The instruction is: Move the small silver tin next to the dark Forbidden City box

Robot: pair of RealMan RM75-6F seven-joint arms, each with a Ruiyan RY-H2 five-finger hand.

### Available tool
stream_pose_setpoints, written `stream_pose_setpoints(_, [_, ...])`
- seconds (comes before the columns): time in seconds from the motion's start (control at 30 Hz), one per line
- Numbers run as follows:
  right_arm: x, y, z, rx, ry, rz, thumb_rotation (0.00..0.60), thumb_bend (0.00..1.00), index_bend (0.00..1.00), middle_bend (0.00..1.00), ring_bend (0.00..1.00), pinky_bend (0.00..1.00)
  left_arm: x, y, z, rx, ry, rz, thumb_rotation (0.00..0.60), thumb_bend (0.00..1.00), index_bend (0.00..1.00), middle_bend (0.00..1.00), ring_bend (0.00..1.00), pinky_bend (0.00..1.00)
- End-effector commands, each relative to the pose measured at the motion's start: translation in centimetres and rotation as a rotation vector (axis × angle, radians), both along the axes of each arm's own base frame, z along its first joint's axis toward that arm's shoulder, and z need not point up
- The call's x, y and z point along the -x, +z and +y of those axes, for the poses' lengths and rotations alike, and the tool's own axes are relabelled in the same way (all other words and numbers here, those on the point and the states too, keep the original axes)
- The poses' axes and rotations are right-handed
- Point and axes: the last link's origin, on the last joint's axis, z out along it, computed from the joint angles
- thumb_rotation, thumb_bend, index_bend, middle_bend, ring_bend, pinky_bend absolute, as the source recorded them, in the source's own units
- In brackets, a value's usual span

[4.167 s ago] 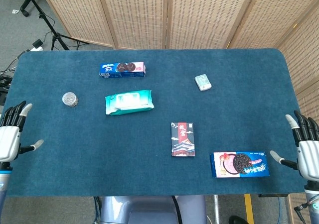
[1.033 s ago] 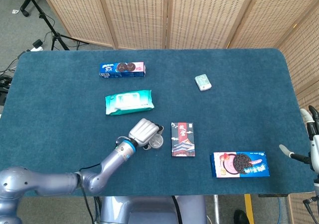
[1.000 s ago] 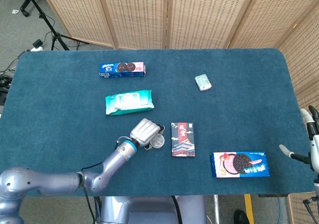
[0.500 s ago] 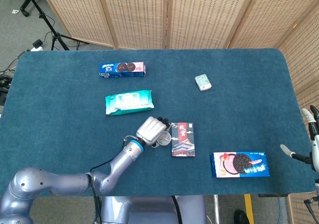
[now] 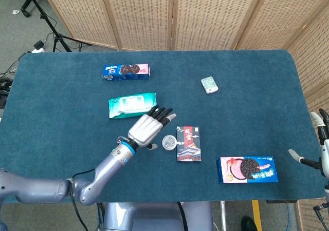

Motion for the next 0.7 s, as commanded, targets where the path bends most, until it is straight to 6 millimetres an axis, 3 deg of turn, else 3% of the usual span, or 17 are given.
stream_pose_setpoints(0.03, [-0.1,0.0,0.1,0.001,0.003,0.0,0.6,0.0,0.02,0.0,0.0,0.0,3.1,5.1,-1.1,-0.128,-0.013,0.001,0.6,0.0,0.0,0.0,0.0,0.0])
stream_pose_setpoints(0.23, [-0.3,-0.2,0.1,-0.004,0.012,0.004,0.6,0.0,0.02,0.0,0.0,0.0,11.2,10.2,-2.8,-0.297,0.099,-0.013,0.6,0.0,0.0,0.0,0.0,0.0])
stream_pose_setpoints(0.4, [-0.6,-0.4,0.1,-0.01,0.019,0.011,0.6,0.0,0.02,0.0,0.0,0.0,20.1,13.9,-5.4,-0.398,0.266,-0.13,0.6,0.0,0.0,0.0,0.0,0.0])
stream_pose_setpoints(0.57, [-0.7,-0.6,0.2,-0.013,0.021,0.021,0.6,0.0,0.02,0.0,0.0,0.0,25.5,15.4,-7.9,-0.47,0.372,-0.176,0.6,0.0,0.0,0.0,0.0,0.0])
stream_pose_setpoints(0.7, [-0.8,-0.7,0.2,-0.012,0.02,0.023,0.6,0.0,0.02,0.0,0.0,0.0,27.4,15.6,-9.0,-0.487,0.432,-0.183,0.6,0.0,0.0,0.0,0.0,0.0])
